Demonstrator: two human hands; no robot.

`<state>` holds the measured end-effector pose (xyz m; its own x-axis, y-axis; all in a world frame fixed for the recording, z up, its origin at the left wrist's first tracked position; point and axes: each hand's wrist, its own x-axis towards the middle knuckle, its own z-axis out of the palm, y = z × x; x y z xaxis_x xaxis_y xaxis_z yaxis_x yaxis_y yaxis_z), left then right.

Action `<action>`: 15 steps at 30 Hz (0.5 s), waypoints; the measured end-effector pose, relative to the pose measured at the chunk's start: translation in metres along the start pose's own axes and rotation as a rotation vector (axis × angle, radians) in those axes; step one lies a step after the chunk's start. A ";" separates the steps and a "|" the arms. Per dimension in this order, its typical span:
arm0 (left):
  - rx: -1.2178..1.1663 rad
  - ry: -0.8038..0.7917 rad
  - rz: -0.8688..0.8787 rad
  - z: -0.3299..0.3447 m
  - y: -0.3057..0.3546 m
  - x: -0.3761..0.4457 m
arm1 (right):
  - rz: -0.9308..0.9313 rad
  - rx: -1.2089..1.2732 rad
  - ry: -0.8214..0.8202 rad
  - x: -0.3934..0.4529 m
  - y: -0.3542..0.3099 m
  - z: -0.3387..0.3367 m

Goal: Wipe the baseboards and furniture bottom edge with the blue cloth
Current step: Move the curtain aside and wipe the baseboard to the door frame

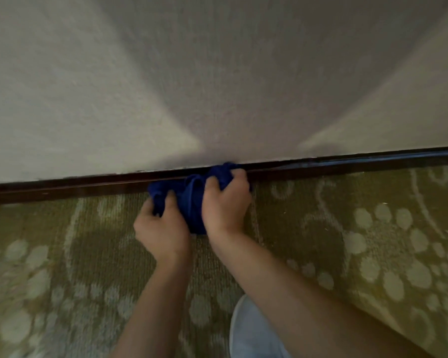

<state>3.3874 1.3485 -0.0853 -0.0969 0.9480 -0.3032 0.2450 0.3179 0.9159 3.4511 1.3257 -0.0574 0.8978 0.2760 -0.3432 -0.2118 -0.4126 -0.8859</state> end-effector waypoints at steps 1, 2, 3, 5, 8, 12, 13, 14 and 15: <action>-0.015 -0.044 -0.020 0.000 -0.002 0.002 | -0.007 -0.038 -0.018 0.005 0.003 -0.006; -0.020 -0.113 -0.033 0.003 -0.003 0.001 | -0.015 -0.085 0.003 0.013 0.007 -0.018; -0.035 -0.209 -0.055 0.009 -0.003 -0.003 | -0.004 -0.102 0.067 0.025 0.013 -0.034; -0.065 -0.418 -0.148 0.027 0.001 -0.015 | 0.070 -0.065 0.251 0.053 0.018 -0.067; -0.139 -0.463 -0.255 0.039 0.004 -0.028 | 0.160 -0.023 0.365 0.066 0.012 -0.082; -0.202 -0.088 -0.253 0.023 0.006 -0.014 | 0.085 -0.088 0.311 0.033 0.001 -0.029; -0.215 -0.003 -0.242 0.017 0.007 -0.009 | 0.050 -0.106 0.226 0.021 0.002 -0.015; -0.229 0.048 -0.240 0.013 0.008 -0.006 | 0.026 -0.113 0.141 0.012 0.002 -0.006; -0.229 0.060 -0.243 0.011 0.009 -0.005 | 0.024 -0.117 0.068 0.008 0.002 -0.002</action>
<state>3.4007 1.3471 -0.0783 -0.1838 0.8403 -0.5101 -0.0143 0.5166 0.8561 3.4585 1.3254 -0.0611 0.9179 0.2075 -0.3382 -0.1901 -0.5182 -0.8339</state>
